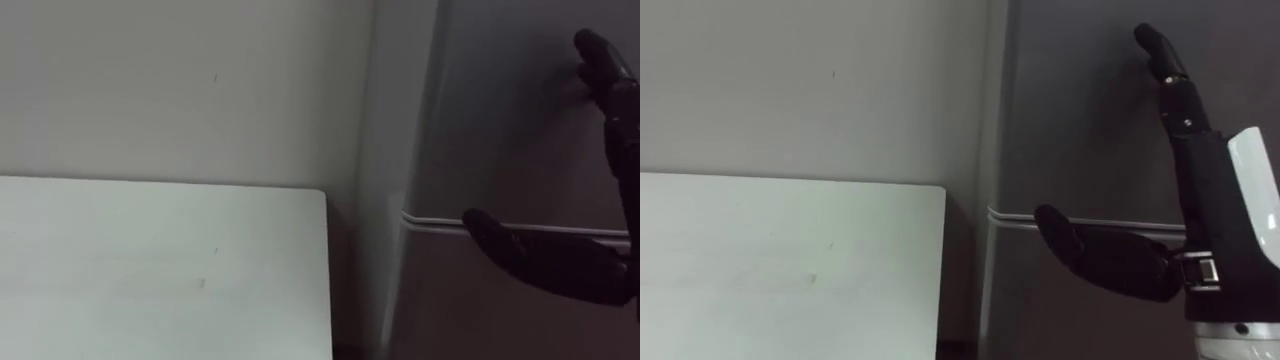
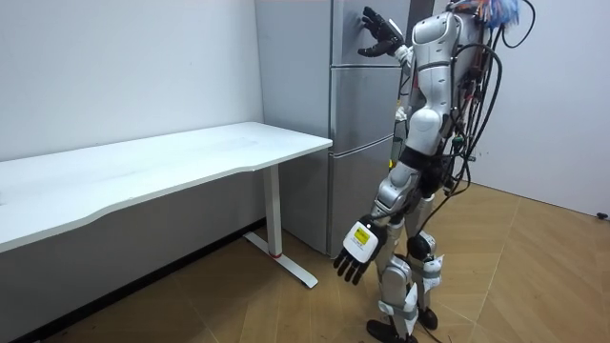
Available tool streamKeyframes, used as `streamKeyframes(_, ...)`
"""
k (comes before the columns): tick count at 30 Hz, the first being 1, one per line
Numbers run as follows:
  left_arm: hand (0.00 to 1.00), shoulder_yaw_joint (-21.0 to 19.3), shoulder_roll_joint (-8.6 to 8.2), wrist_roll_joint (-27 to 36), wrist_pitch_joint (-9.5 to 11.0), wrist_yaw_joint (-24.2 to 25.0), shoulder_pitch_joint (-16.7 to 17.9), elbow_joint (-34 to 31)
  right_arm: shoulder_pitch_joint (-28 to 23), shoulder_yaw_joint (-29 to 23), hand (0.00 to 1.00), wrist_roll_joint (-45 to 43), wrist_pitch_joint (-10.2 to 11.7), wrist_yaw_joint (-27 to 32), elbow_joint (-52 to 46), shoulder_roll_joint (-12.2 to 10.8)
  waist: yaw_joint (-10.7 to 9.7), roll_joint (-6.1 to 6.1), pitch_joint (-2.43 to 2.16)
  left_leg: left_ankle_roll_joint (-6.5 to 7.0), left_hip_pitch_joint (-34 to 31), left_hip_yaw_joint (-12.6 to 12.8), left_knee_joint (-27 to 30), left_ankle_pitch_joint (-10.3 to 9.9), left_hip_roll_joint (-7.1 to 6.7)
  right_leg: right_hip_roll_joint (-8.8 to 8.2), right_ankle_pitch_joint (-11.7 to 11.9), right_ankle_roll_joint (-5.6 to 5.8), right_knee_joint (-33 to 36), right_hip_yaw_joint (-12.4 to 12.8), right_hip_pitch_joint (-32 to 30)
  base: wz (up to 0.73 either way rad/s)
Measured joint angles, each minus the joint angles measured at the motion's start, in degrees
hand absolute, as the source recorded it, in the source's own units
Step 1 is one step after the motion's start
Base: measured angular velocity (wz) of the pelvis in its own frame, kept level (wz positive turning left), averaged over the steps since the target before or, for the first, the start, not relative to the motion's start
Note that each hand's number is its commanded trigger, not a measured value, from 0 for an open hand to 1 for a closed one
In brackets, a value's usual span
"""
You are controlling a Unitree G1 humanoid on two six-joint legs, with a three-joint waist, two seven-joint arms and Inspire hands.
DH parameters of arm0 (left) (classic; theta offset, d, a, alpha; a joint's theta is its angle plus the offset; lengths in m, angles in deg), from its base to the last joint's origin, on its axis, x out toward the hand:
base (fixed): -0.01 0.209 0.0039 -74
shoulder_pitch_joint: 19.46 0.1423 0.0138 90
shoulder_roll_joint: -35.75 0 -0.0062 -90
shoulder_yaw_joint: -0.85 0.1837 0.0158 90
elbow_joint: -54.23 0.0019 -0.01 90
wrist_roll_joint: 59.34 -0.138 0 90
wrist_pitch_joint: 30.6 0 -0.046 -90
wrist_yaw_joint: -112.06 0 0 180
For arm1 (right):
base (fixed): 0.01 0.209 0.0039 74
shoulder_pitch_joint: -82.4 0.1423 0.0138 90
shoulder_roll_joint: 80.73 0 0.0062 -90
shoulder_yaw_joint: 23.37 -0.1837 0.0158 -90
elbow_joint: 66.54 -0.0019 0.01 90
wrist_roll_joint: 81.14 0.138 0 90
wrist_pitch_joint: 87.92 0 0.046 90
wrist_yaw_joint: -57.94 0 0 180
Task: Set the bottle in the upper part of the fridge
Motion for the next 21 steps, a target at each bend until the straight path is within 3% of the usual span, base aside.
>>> streamKeyframes(8,0.00,-0.01,0.02,-1.04,0.03,1.18,-0.47,-0.15,0.00,1.33,0.00,0.10,0.02,-2.01,0.01,0.00,-0.08,-0.32,-0.17,0.01,0.03,-0.03,0.14,0.00,0.02,-0.05,0.10,-0.04,0.04,-0.33,0.15,0.00)
streamKeyframes(17,0.00,0.00,0.01,-1.04,0.22,1.09,-1.00,-0.25,0.00,1.26,0.00,0.22,0.23,-2.32,0.58,0.07,-0.17,-0.51,-0.07,0.06,0.05,-0.36,0.65,-0.06,0.08,-0.04,0.10,-0.03,0.03,-0.44,0.66,0.02)
streamKeyframes(21,0.00,-1.97,-0.05,-1.13,0.22,1.07,-0.46,-0.87,-0.02,-2.56,0.00,3.50,0.54,-2.34,1.95,1.65,-0.44,-1.05,-0.09,0.11,0.01,-0.46,0.81,-0.10,0.08,-0.07,0.11,-0.03,0.02,-0.39,0.66,0.02)
